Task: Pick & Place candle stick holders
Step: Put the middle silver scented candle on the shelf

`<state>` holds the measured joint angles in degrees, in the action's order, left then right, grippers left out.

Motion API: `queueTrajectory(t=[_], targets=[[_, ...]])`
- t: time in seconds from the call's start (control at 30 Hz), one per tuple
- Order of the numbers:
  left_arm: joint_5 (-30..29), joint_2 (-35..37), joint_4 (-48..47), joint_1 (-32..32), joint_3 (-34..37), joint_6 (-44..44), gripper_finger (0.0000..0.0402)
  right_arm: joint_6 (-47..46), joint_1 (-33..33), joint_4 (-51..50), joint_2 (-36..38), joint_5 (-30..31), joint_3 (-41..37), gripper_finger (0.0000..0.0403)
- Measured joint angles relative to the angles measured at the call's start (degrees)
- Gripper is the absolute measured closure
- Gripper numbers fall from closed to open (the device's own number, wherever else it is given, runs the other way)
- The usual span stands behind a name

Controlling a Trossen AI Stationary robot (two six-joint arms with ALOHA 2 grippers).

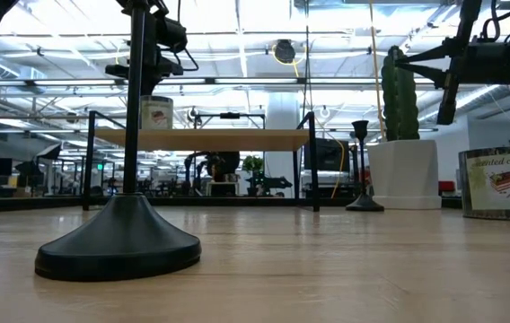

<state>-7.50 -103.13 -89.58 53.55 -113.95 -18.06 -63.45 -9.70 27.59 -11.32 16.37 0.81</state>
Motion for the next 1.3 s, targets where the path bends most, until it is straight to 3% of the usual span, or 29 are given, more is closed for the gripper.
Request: queueTrajectory(t=[0.83,1.3], targets=[[2.7,0.0,-0.4,-0.1,0.0,-0.1,0.0392,-0.9,0.0,0.0,0.0,0.0,0.1,0.0397],[1.9,0.5,1.0,-0.4,5.4,-0.4,0.0391,-0.9,0.0,0.0,0.0,0.0,0.0,0.0397]])
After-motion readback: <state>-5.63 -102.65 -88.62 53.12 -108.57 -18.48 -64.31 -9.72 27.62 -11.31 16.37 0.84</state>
